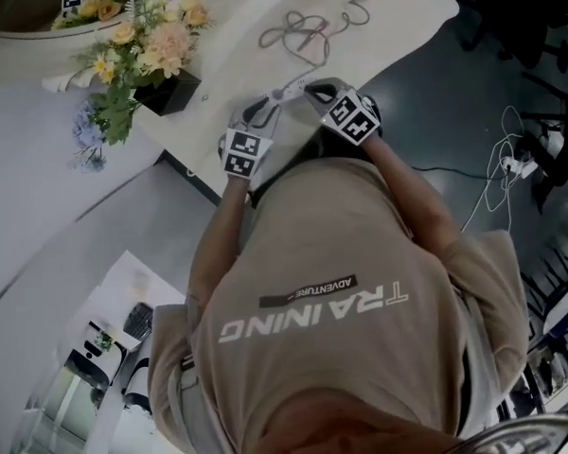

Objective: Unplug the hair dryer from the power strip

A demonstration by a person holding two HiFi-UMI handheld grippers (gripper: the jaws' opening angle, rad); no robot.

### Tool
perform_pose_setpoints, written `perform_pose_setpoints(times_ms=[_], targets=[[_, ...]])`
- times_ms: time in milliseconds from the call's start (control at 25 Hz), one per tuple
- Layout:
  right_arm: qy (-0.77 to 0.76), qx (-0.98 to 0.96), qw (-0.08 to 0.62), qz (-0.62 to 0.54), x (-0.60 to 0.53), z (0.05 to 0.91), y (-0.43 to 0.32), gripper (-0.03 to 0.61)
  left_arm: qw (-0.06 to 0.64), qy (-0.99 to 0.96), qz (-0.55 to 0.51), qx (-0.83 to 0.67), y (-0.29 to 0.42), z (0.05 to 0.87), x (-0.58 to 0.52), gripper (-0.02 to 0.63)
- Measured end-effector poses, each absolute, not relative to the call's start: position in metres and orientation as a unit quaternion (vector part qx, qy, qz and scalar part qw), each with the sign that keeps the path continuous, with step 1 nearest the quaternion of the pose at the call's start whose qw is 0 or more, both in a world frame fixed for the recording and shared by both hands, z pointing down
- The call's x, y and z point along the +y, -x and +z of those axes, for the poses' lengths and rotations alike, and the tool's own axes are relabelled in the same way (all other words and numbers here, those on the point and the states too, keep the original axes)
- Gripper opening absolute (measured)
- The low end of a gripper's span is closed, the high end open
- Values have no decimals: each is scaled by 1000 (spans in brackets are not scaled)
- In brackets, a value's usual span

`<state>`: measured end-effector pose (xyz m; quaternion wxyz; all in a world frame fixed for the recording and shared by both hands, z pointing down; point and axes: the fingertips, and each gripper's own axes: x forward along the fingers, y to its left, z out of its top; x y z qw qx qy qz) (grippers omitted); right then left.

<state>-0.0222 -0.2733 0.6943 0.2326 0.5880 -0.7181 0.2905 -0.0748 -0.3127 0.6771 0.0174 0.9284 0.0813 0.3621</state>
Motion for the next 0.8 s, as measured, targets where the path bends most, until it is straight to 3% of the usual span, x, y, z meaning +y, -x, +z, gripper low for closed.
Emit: perform_pose_setpoints(times_ms=[400,800], targets=[[-542,-725,335,261,-279,718,26,5,-31,-903,411,122,55,700,-307,101],[-523,-723,339,297,-285,721,23,5,-85,-881,443,143,46,707,-308,101]])
